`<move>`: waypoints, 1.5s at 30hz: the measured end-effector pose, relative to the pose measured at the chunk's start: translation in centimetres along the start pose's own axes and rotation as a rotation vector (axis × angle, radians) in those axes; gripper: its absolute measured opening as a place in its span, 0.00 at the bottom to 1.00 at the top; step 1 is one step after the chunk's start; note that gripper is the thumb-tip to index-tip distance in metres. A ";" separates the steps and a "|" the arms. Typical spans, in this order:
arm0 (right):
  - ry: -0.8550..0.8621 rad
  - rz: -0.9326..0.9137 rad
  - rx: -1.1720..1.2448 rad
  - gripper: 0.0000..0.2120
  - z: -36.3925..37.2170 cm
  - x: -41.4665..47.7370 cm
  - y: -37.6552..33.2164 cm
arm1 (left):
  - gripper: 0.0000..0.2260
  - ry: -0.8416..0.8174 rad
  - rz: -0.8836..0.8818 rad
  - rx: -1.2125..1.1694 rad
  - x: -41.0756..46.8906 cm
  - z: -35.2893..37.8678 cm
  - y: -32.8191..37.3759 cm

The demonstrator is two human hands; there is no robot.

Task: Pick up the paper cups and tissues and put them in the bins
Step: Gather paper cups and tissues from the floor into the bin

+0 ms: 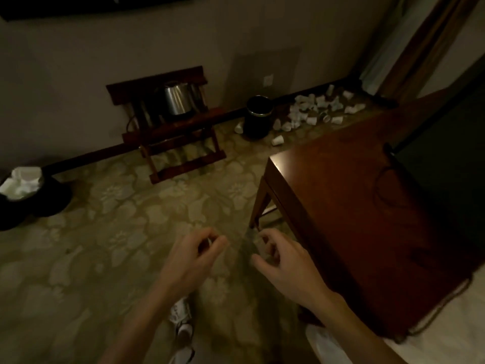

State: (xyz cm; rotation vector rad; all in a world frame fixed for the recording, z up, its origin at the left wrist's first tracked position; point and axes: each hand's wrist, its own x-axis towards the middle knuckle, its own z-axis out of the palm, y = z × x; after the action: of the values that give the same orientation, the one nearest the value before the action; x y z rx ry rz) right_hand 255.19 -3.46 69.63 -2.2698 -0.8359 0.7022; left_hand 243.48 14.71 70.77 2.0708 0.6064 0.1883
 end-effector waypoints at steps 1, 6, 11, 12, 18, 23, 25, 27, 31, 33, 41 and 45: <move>0.021 0.014 -0.003 0.17 0.5 2.6 -0.6 | 0.12 -0.002 -0.001 -0.028 2.6 -0.9 -1.3; 0.089 0.192 0.090 0.13 2.6 13.6 -4.7 | 0.15 -0.112 0.012 -0.057 15.3 -5.5 -6.6; 0.164 0.374 0.203 0.16 1.6 20.8 -7.3 | 0.12 -0.301 0.048 -0.034 26.6 -7.6 -7.1; 0.172 0.402 0.219 0.16 1.2 22.2 -7.3 | 0.12 -0.330 0.071 -0.021 28.9 -7.6 -7.1; 0.269 0.520 0.314 0.17 -0.9 32.5 -4.6 | 0.16 -0.450 0.171 0.146 42.5 -4.9 -6.9; 0.308 0.576 0.388 0.15 -4.2 44.8 -0.6 | 0.13 -0.553 0.134 0.304 56.2 -1.1 -5.8; 0.326 0.606 0.393 0.15 -6.3 49.3 0.9 | 0.12 -0.611 0.130 0.330 61.3 0.5 -4.8; 0.339 0.638 0.387 0.15 -8.7 53.4 2.5 | 0.09 -0.658 0.122 0.334 66.1 2.1 -3.8; 0.339 0.711 0.378 0.16 -13.5 60.4 5.8 | 0.10 -0.683 0.015 0.273 74.7 5.0 -2.8; 0.347 0.737 0.384 0.15 -15.1 63.8 7.7 | 0.11 -0.678 -0.041 0.246 78.7 6.7 -3.1; 0.364 0.943 0.584 0.09 -17.2 78.9 20.0 | 0.12 -0.753 -0.201 0.231 96.4 18.2 -7.7; 0.370 1.095 0.958 0.13 -16.2 86.4 26.6 | 0.16 -0.841 -0.255 0.300 103.6 24.8 -11.5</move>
State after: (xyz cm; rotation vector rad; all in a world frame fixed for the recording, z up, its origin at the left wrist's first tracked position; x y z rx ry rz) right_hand 332.77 35.31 39.41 -1.6691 0.8706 0.8154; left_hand 338.12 51.82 37.06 2.0772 0.3683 -0.9266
